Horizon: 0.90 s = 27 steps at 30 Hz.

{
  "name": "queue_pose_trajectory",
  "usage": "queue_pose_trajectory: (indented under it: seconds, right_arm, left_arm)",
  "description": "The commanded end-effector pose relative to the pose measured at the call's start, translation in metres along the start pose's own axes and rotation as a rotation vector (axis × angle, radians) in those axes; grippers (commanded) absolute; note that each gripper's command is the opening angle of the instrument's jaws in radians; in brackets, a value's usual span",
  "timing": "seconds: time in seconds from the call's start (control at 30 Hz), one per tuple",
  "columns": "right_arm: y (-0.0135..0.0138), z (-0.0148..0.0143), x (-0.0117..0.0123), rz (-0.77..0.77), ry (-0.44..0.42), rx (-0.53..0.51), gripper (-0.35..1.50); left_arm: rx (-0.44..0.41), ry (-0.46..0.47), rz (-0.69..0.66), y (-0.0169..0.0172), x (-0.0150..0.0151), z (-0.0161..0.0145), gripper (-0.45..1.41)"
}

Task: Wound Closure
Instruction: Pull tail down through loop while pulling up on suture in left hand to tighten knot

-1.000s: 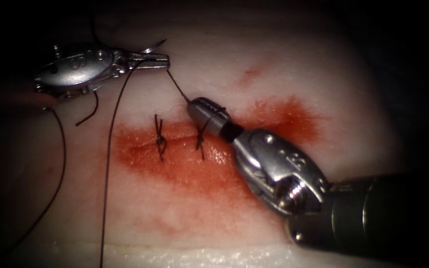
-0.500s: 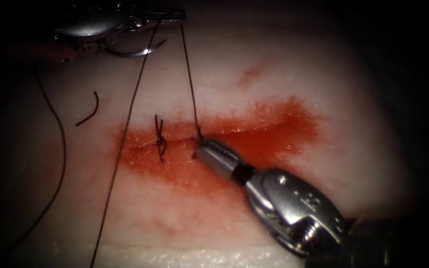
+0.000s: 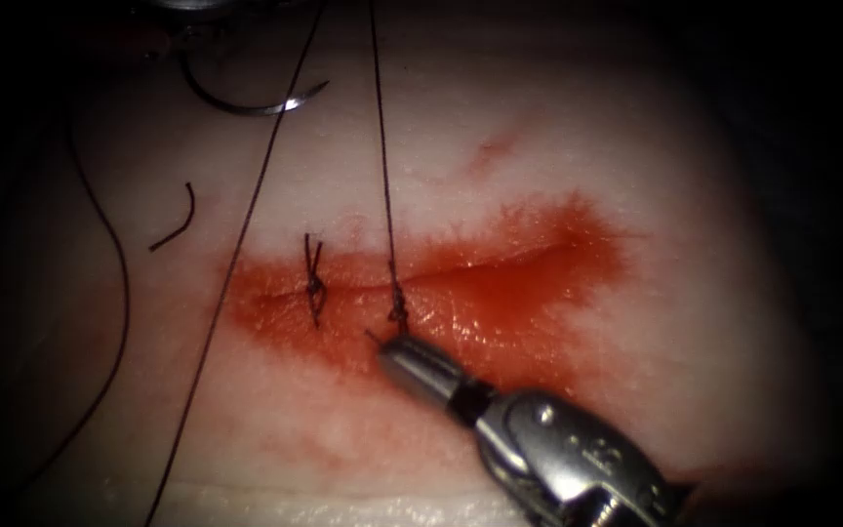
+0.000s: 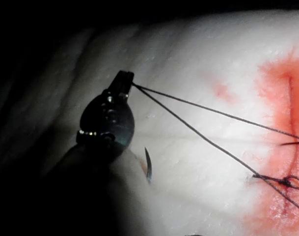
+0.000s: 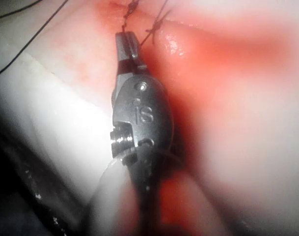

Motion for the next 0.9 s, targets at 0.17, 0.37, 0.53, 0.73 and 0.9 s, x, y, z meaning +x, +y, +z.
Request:
queue_pose_trajectory:
  seconds: [0.17,0.37,0.53,0.73,0.9]
  right_arm:
    - [-0.0002,0.0004,-0.0009,0.000,0.000,0.001,-0.35]
    - [0.0000,0.0005,-0.0014,-0.006,-0.003,0.005,-0.35]
    - [0.0005,0.0006,-0.0031,-0.028,-0.045,0.001,-0.35]
    - [0.0008,0.0007,-0.0050,-0.050,-0.075,0.001,-0.35]
    - [0.0008,0.0005,-0.0054,-0.060,-0.080,0.007,-0.35]
  left_arm:
    - [0.026,-0.011,0.015,-0.0017,0.0000,0.0014,-0.45]
    - [0.063,-0.032,0.052,-0.0039,0.0001,0.0023,-0.45]
    - [0.090,-0.046,0.073,-0.0053,-0.0004,0.0034,-0.45]
    - [0.096,-0.069,0.086,-0.0055,-0.0011,0.0039,-0.45]
    - [0.099,-0.071,0.083,-0.0056,-0.0011,0.0038,-0.45]
